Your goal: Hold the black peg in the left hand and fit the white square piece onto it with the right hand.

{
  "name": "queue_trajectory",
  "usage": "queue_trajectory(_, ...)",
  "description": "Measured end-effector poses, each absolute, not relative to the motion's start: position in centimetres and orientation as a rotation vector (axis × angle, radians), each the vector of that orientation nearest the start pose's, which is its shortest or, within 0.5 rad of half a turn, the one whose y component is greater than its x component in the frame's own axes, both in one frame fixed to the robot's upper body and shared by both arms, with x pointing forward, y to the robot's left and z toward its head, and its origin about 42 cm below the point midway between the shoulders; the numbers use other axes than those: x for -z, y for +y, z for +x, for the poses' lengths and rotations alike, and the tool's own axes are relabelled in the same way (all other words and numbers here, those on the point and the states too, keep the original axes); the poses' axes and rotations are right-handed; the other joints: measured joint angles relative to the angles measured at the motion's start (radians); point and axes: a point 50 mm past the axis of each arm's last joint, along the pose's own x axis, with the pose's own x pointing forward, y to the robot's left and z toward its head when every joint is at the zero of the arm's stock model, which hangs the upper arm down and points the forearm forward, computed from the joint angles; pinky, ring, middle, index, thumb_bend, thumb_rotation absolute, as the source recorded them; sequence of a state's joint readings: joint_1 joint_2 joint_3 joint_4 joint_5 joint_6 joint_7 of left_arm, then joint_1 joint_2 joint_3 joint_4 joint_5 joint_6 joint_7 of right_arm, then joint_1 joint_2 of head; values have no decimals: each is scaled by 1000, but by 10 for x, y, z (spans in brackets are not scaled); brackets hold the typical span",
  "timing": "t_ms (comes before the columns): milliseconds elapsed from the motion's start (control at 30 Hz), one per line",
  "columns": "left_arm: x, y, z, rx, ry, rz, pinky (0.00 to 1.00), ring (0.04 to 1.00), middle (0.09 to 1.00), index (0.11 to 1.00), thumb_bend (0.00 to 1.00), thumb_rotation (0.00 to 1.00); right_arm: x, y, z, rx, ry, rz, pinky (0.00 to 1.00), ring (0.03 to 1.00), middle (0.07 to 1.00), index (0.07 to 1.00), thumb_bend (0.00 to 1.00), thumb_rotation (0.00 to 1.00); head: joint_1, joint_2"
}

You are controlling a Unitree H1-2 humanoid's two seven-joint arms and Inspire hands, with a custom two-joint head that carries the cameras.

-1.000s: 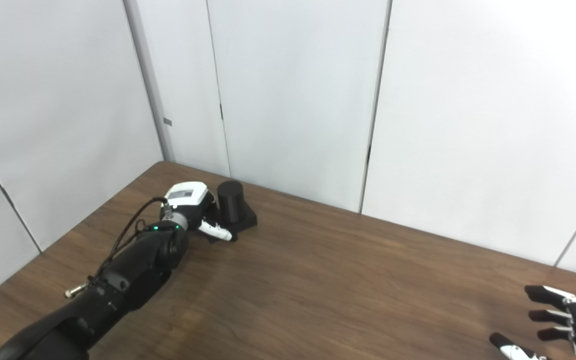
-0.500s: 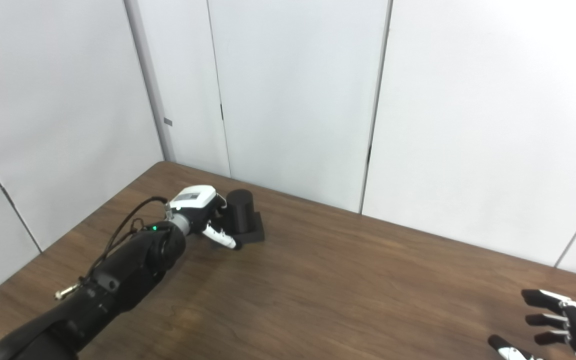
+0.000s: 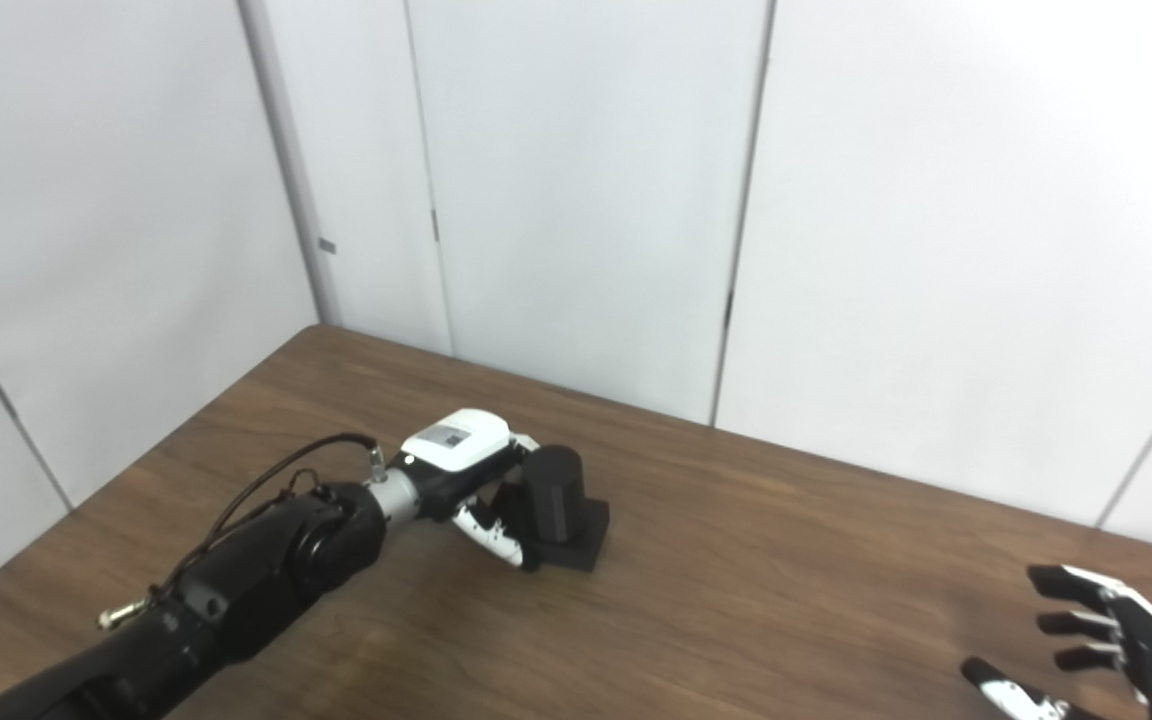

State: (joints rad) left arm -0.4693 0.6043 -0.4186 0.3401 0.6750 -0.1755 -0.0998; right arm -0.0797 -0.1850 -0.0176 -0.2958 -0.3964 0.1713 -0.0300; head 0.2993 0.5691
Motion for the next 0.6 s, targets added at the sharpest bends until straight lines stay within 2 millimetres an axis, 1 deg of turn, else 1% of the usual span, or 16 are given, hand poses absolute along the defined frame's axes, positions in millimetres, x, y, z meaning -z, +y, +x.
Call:
queue_trajectory(67,-167,303,413,490,-227,1410,706,799,801,495,522,71,-191,-264,301,118,-214,-540,528,632,724,697,543,0,-22,11)
queue_trajectory(100,-167,298,413,505,-243,1411,706,797,801,495,522,72,-188,-264,303,110,-213,-530,529,629,724,697,542,0,-44,20)
queue_trajectory(133,-166,295,413,515,-254,1409,706,797,801,495,522,72,-185,-264,304,102,-218,-521,530,628,724,697,542,0,-45,20)
queue_trajectory(167,-166,291,413,525,-267,1408,697,795,812,495,521,73,-182,-265,304,96,-220,-513,529,624,726,697,547,0,-72,28)
queue_trajectory(200,-165,288,412,535,-287,1407,696,795,826,495,521,73,-179,-266,305,92,-227,-510,525,620,725,695,554,0,-72,28)
queue_trajectory(233,-164,284,412,546,-306,1403,695,796,833,495,521,73,-176,-267,306,90,-226,-508,523,618,724,694,557,0,-89,35)
queue_trajectory(267,-163,281,411,555,-320,1397,705,804,849,496,521,73,-172,-269,307,89,-226,-506,522,619,725,694,559,0,-109,41)
queue_trajectory(300,-162,277,410,563,-333,1389,704,806,858,496,521,72,-169,-271,308,90,-225,-506,518,617,723,694,561,0,-155,54)
queue_trajectory(333,-161,274,410,572,-349,1381,703,806,861,496,521,71,-167,-272,308,89,-226,-504,517,616,722,693,562,0,-155,54)
queue_trajectory(367,-160,269,409,582,-359,1374,713,815,867,496,521,72,-164,-272,309,89,-228,-502,515,618,723,695,563,0,-185,61)
queue_trajectory(433,-159,262,409,598,-377,1362,718,816,868,496,521,73,-158,-273,310,87,-233,-501,512,621,724,694,566,0,-209,68)
queue_trajectory(467,-158,258,409,608,-386,1359,722,819,868,496,521,73,-156,-273,310,89,-231,-501,509,620,723,695,567,0,-235,74)
queue_trajectory(567,-159,246,409,642,-419,1366,727,822,866,497,521,75,-152,-270,312,85,-241,-509,515,617,720,699,574,0,-258,77)
queue_trajectory(600,-159,242,410,656,-430,1372,737,828,867,497,521,75,-151,-268,313,82,-240,-511,517,619,723,702,573,0,-276,80)
